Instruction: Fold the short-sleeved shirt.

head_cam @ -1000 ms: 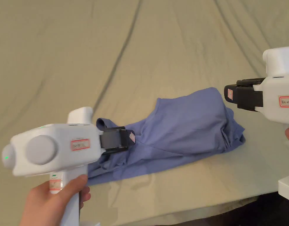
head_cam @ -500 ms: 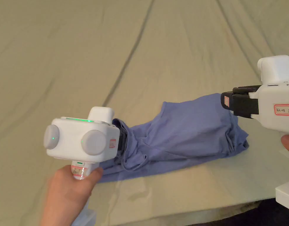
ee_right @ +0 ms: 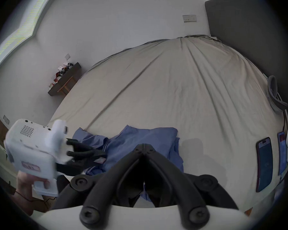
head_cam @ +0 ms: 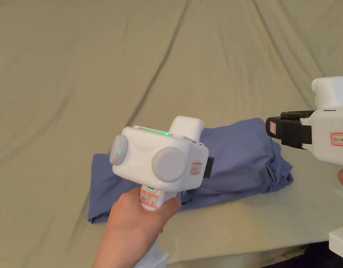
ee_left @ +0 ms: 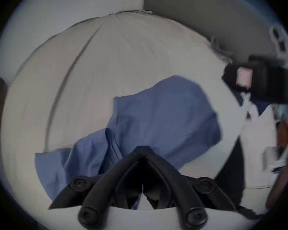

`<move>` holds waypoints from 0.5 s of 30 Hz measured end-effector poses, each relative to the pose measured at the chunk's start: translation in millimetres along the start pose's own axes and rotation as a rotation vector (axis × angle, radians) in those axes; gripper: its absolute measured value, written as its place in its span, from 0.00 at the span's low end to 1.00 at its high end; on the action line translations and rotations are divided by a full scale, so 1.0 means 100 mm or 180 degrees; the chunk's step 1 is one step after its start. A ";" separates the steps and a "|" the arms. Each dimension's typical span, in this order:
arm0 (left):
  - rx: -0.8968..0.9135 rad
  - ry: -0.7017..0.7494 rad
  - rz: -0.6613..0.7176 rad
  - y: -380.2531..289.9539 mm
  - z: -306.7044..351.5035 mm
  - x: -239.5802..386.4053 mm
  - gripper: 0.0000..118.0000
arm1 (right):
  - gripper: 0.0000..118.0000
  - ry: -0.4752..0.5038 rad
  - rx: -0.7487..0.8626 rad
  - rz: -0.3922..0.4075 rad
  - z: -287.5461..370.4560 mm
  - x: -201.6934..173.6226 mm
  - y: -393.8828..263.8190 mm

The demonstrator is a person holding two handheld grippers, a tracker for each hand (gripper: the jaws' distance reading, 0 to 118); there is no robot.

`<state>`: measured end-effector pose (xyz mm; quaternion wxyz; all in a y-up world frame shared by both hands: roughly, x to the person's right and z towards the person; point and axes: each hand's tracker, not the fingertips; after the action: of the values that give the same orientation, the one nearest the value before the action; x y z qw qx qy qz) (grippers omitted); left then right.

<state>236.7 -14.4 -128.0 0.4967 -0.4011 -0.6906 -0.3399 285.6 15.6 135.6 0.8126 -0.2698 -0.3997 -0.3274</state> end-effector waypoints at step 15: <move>0.0516 -0.0881 0.1893 -1.25 0.78 -2.68 0.89 | 0.02 0.0007 -0.0273 0.0153 -0.17 -0.33 -0.07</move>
<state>142.1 -60.4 -414.9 0.5059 -0.5864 -0.6291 -0.0664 273.1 9.3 100.2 0.8083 -0.3136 -0.3778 -0.3249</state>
